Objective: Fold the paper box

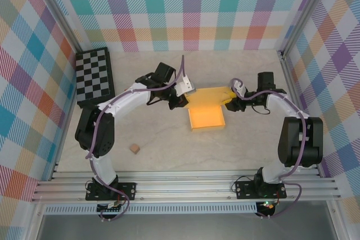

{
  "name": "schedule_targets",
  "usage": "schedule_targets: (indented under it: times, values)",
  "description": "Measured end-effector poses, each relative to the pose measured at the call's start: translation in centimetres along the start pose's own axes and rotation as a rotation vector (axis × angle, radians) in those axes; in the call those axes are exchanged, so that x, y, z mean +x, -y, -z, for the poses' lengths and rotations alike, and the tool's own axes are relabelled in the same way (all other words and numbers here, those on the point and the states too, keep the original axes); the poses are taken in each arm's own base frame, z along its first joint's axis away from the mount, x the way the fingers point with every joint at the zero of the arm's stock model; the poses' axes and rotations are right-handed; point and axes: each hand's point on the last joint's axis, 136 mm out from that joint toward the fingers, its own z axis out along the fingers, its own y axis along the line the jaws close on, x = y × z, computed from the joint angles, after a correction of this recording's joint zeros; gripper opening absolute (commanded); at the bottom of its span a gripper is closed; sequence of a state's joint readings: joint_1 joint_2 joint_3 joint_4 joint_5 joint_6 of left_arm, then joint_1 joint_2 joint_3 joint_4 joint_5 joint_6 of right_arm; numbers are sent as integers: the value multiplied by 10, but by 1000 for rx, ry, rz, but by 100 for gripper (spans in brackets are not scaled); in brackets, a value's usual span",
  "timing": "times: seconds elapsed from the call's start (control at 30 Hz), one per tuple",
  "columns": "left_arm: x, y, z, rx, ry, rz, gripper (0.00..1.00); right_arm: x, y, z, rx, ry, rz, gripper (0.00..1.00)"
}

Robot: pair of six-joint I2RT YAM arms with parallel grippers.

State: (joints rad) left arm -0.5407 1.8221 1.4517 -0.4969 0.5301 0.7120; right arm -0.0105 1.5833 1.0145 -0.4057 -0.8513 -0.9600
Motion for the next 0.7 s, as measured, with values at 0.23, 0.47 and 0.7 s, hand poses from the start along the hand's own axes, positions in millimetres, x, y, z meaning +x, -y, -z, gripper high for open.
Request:
schedule_targets:
  times: [0.23, 0.47, 0.7]
  values:
    - [-4, -1, 5, -16, 7, -9, 0, 3, -7, -1, -25, -12, -2, 36]
    - [-2, -3, 6, -30, -4, -18, 0, 4, -12, 1, -36, -21, 0, 33]
    - [0, -4, 6, -39, -14, -20, 0, 2, -15, 4, -37, -26, -2, 31]
